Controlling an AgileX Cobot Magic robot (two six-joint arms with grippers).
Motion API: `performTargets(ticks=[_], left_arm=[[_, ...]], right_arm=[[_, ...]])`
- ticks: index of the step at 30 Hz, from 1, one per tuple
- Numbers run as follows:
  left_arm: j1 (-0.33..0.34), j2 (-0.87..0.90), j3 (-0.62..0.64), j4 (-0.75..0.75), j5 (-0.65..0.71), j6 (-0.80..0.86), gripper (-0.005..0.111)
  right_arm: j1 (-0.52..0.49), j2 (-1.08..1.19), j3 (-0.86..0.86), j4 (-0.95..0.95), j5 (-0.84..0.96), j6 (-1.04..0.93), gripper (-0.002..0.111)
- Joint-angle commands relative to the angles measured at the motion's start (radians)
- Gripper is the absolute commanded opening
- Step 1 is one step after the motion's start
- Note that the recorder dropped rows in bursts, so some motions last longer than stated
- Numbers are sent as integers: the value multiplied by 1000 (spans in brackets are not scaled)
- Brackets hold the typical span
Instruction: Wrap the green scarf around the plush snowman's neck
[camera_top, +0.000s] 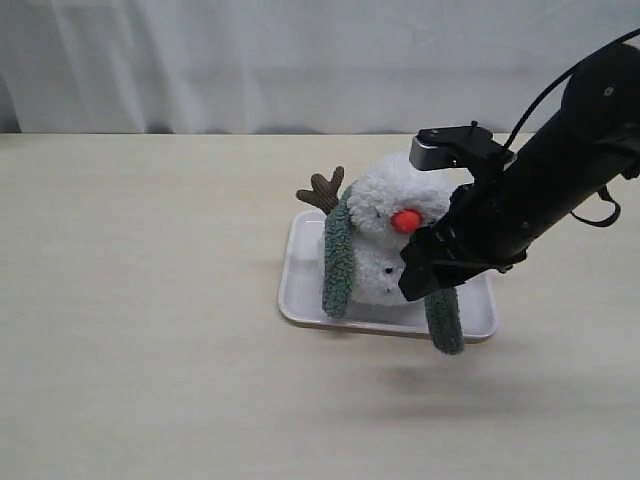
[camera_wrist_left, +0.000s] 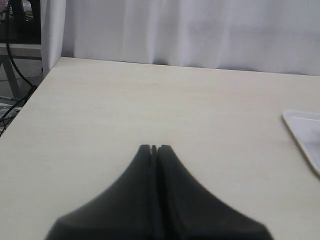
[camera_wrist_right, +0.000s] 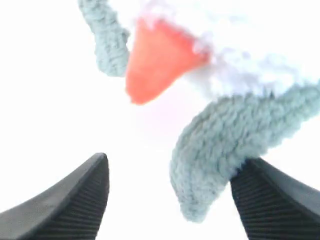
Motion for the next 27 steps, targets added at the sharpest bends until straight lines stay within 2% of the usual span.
performTargets(ticks=[1,5,9,17,22,23,27], left_arm=[[-1,-2,3,1,-12,0,0],[-1,-2,3,1,-12,0,0],[-1,-2,3,1,-12,0,0],[-1,-2,3,1,-12,0,0],[-1,-2,3,1,-12,0,0],[-1,-2,3,1,-12,0,0],[-1,-2,3,1,-12,0,0]], right_arm=[[1,-38,2,0,102,20,65],[1,-38,2,4,194,28,65],[1,-38,2,4,204,28,64],[1,-38,-60,-85,125,38,31],[1,-38,-78,-205,-6,98,7],[1,-38,-76,-242,-35,117,4],[1,-38,-53,-381,-147,241,4]])
